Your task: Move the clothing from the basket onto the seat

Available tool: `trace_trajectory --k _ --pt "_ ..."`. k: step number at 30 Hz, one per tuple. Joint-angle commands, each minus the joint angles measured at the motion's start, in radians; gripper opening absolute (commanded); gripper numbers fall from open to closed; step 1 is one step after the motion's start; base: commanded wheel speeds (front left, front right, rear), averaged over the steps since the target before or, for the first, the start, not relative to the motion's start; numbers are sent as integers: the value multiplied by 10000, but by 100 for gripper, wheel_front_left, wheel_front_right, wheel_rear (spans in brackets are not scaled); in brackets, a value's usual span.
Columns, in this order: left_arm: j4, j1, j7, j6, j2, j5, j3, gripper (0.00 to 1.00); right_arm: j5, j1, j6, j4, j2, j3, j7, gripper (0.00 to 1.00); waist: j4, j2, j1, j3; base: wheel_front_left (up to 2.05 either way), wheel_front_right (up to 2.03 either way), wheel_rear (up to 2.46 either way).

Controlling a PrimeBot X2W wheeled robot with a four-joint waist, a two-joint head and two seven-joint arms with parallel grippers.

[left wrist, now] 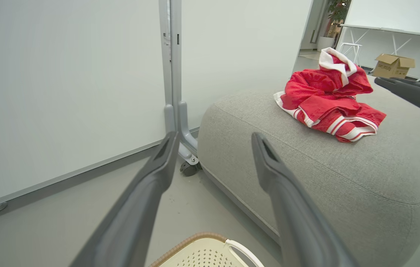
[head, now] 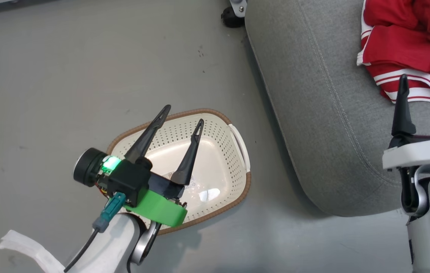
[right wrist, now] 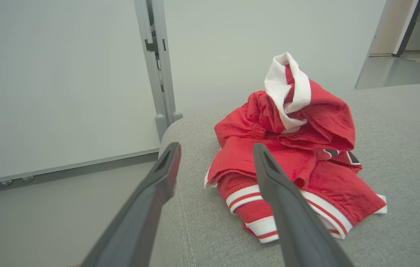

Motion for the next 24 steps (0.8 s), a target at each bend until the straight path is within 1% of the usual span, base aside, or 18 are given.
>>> trace_trajectory --k 1,8,13,18,24 --pt "95 197 -99 135 23 -70 172 100 -159 344 -8 -359 128 125 -21 100 491 0 0 -540 0 0 0" --pt "339 662 -176 631 -48 -289 1149 100 -619 1383 -8 -1851 565 846 254 100 974 0 0 -947 0 0 0" --pt "135 1149 -172 875 -176 -238 2145 100 -784 1971 -8 -2653 756 1365 506 100 1386 0 0 -1225 0 0 0" --pt "94 1744 -172 963 -335 -144 3161 100 -914 2486 -8 -3219 806 1661 728 100 1798 0 0 -1579 0 0 0" --pt "111 2466 -163 713 -653 186 3982 100 -966 3105 -8 -3593 841 1807 1007 100 2135 0 0 -1967 0 0 0"
